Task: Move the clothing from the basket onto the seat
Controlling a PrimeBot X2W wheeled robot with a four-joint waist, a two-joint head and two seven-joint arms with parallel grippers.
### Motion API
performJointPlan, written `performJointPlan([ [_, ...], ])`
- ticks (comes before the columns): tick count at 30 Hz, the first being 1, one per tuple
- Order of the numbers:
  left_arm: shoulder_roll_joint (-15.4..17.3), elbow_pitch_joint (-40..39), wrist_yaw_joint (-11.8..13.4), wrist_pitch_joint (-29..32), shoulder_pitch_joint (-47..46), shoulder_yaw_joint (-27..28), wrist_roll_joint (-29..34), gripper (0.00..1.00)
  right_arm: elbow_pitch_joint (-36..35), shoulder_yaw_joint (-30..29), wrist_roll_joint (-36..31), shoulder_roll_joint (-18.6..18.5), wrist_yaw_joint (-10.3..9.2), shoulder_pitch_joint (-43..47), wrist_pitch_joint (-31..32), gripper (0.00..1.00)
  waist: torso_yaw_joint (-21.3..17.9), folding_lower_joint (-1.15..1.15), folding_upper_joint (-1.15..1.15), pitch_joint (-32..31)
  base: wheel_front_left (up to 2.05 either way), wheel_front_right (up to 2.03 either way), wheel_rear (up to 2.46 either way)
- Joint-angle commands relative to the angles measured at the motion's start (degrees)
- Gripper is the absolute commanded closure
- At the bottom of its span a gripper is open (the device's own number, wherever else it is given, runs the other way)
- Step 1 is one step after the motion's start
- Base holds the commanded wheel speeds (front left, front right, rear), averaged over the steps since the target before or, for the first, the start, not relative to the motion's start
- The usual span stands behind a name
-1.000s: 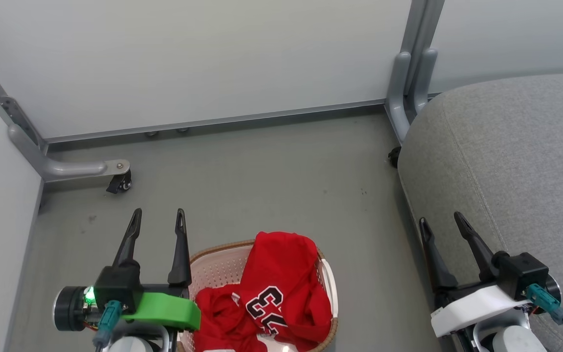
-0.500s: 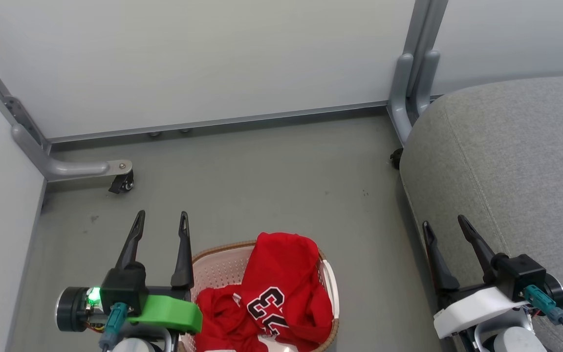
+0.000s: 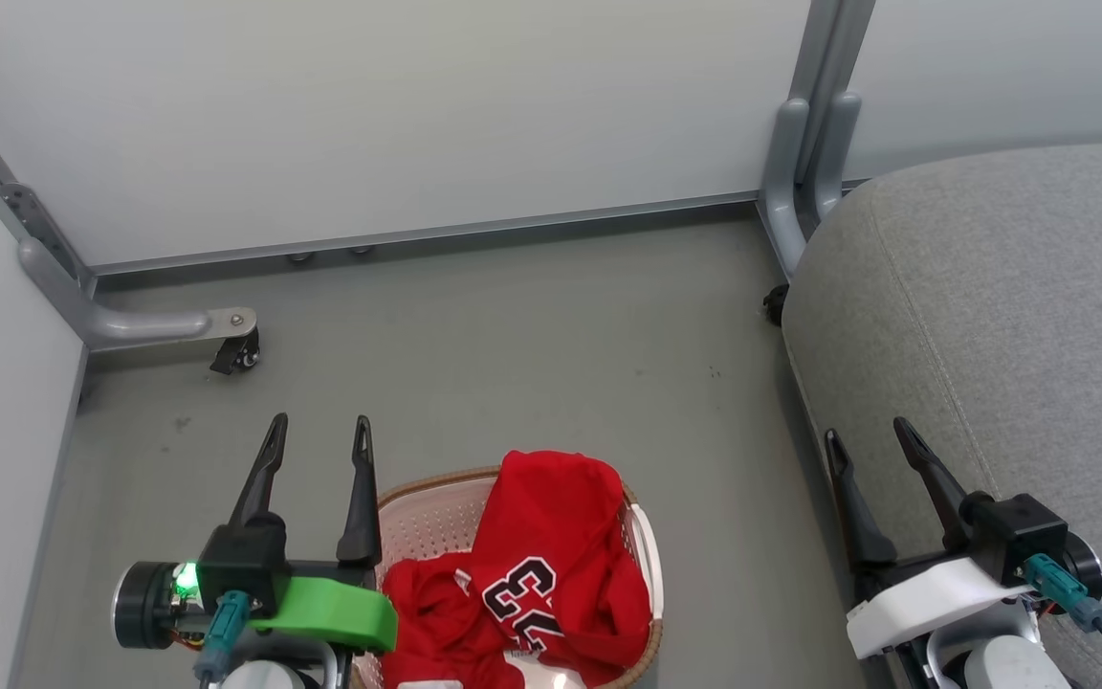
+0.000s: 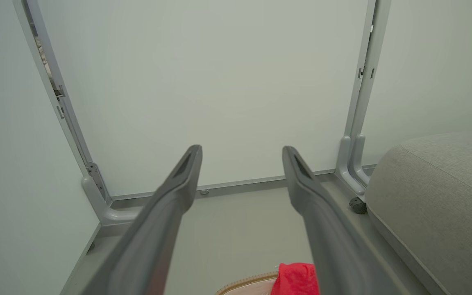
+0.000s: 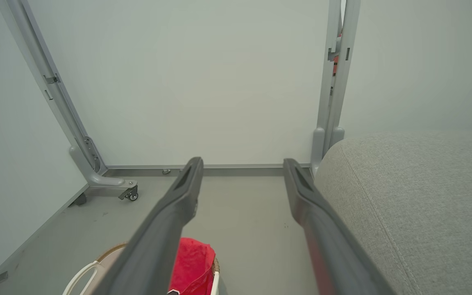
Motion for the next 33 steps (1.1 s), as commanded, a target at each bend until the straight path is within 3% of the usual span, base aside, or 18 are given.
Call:
performJointPlan([
  [1, 0.36, -0.13, -0.25, -0.04, -1.23, -0.15, 0.03, 0.0, -0.16, 0.03, 0.36, -0.12, 0.0, -0.44, -0.16, 0.0, -0.15, 0.0, 0.39, 0.27, 0.0, 0.0, 0.0],
  [14, 0.34, 2.56, -2.69, -0.02, -5.37, -2.0, 1.04, 0.0, -2.49, 0.7, 0.31, -0.14, 0.0, -2.85, -0.16, 0.0, -4.31, 0.0, 0.39, 4.75, 0.0, 0.0, 0.0],
  [33, 3.09, 15.12, -7.13, 0.0, -19.43, -4.15, 4.38, 0.0, -8.47, 0.82, 2.39, -0.12, 0.0, -10.88, -0.16, 0.0, -16.79, 0.0, 0.39, 21.54, 0.0, 0.0, 0.0],
])
